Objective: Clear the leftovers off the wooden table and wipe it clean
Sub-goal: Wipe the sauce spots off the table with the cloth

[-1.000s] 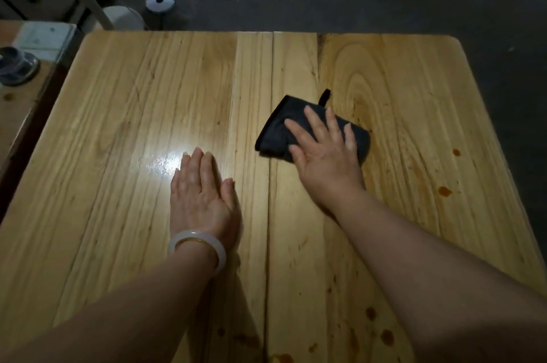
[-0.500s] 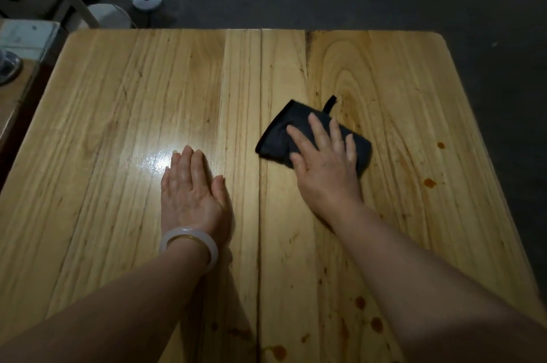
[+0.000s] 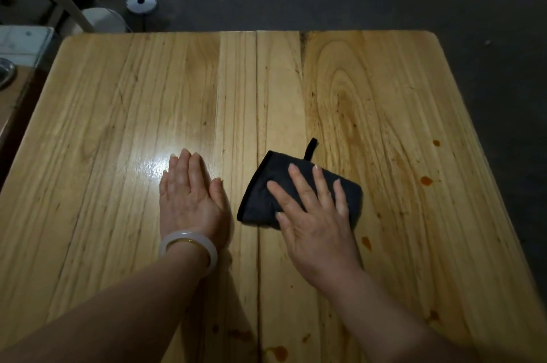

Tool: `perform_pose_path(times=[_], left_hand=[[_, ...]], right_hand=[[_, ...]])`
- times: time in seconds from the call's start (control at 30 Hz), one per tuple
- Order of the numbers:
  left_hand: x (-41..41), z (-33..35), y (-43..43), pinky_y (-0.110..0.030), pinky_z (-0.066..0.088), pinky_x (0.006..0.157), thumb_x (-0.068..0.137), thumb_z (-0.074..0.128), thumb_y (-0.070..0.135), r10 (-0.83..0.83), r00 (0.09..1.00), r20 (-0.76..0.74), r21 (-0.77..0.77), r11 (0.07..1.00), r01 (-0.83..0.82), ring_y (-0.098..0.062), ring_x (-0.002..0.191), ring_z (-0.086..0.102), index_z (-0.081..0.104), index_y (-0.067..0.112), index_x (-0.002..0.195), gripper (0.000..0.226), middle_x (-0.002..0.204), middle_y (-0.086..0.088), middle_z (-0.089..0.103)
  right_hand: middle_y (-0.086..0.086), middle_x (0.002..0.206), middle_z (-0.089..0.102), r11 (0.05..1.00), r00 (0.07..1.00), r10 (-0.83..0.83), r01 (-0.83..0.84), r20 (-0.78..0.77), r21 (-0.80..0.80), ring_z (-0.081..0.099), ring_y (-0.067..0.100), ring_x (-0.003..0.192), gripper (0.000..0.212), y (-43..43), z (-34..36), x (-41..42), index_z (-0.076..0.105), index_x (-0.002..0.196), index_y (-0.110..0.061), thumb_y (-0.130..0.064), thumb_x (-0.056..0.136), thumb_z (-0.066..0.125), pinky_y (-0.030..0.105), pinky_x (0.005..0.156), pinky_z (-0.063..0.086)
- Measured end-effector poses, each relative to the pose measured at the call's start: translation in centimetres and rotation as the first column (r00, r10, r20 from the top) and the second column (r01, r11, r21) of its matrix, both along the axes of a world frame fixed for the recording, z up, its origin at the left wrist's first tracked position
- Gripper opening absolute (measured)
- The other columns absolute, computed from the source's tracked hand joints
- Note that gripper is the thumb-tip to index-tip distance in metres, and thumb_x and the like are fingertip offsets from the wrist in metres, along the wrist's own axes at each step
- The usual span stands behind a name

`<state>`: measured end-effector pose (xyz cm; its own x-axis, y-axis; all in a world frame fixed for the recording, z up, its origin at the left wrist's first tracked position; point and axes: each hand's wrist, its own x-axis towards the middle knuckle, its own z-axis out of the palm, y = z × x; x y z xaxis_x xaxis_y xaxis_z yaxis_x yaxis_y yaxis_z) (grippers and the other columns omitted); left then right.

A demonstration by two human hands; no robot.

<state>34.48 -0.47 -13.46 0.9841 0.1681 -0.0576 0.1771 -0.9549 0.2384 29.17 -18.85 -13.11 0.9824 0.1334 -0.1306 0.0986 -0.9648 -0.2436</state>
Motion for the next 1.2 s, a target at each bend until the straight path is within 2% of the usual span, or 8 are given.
perform_pose_path(times=[0.27, 0.47, 0.63, 0.87, 1.07, 1.2], left_hand=[[0.1, 0.0, 0.1, -0.033, -0.002, 0.119, 0.099, 0.025, 0.036, -0.004, 1.000, -0.009, 0.021, 1.000, 0.004, -0.016, 0.146, -0.003, 0.013, 0.012, 0.151, 0.058, 0.159, -0.004, 0.007], [0.1, 0.1, 0.2, -0.034, 0.001, 0.119, 0.099, 0.028, 0.035, -0.007, 1.000, 0.002, 0.018, 1.000, 0.007, -0.017, 0.146, 0.001, 0.016, 0.011, 0.150, 0.057, 0.159, -0.006, 0.011], [0.3, 0.0, 0.4, -0.034, 0.001, 0.119, 0.099, 0.028, 0.035, -0.005, 1.000, -0.004, 0.013, 1.000, 0.005, -0.017, 0.146, 0.002, 0.017, 0.011, 0.150, 0.057, 0.158, -0.006, 0.012], [0.3, 0.1, 0.6, -0.034, 0.001, 0.119, 0.099, 0.030, 0.033, 0.005, 1.000, 0.000, 0.011, 1.000, -0.005, -0.017, 0.146, 0.002, 0.018, 0.011, 0.149, 0.057, 0.158, -0.005, 0.012], [0.3, 0.1, 0.3, -0.033, 0.000, 0.119, 0.099, 0.030, 0.034, 0.005, 1.000, 0.009, 0.012, 1.000, -0.005, -0.018, 0.146, 0.002, 0.018, 0.011, 0.149, 0.056, 0.158, -0.006, 0.013], [0.4, -0.1, 0.4, -0.035, 0.003, 0.119, 0.099, 0.030, 0.033, 0.000, 1.000, 0.011, 0.021, 1.000, 0.000, -0.019, 0.146, 0.005, 0.020, 0.009, 0.148, 0.056, 0.157, -0.007, 0.015]], right_hand=[[-0.008, 0.165, -0.006, 0.999, 0.998, -0.032, 0.031, -0.054, -0.035, -0.013, 0.022, 0.151, 0.050, -1.1, 0.7, 7.5, 0.008, 0.153, -0.046, -0.047, 0.104, 0.016, 0.049, 0.120, -0.010], [-0.007, 0.165, -0.006, 0.995, 0.992, -0.098, 0.095, -0.082, -0.039, -0.011, 0.022, 0.151, 0.050, -3.8, 0.9, 14.2, 0.010, 0.153, -0.046, -0.046, 0.104, 0.021, 0.049, 0.121, -0.008], [-0.006, 0.165, -0.008, 0.979, 0.976, -0.202, 0.198, -0.082, -0.047, -0.011, 0.023, 0.151, 0.051, -6.3, 1.2, 16.6, 0.012, 0.153, -0.045, -0.045, 0.104, 0.024, 0.050, 0.121, -0.006], [-0.004, 0.165, -0.008, 0.956, 0.952, -0.294, 0.293, -0.079, -0.023, -0.011, 0.022, 0.151, 0.051, -6.7, 1.1, 14.3, 0.012, 0.154, -0.043, -0.043, 0.105, 0.024, 0.049, 0.121, -0.007], [-0.006, 0.165, -0.008, 0.967, 0.964, -0.256, 0.257, -0.068, 0.002, -0.011, 0.020, 0.151, 0.050, -5.7, 1.2, 8.6, 0.011, 0.154, -0.044, -0.042, 0.105, 0.022, 0.047, 0.121, -0.008], [-0.007, 0.164, -0.008, 0.979, 0.977, -0.199, 0.202, -0.071, 0.031, -0.012, 0.021, 0.151, 0.053, -3.9, 1.3, 4.4, 0.012, 0.153, -0.044, -0.045, 0.100, 0.014, 0.047, 0.120, -0.010]])
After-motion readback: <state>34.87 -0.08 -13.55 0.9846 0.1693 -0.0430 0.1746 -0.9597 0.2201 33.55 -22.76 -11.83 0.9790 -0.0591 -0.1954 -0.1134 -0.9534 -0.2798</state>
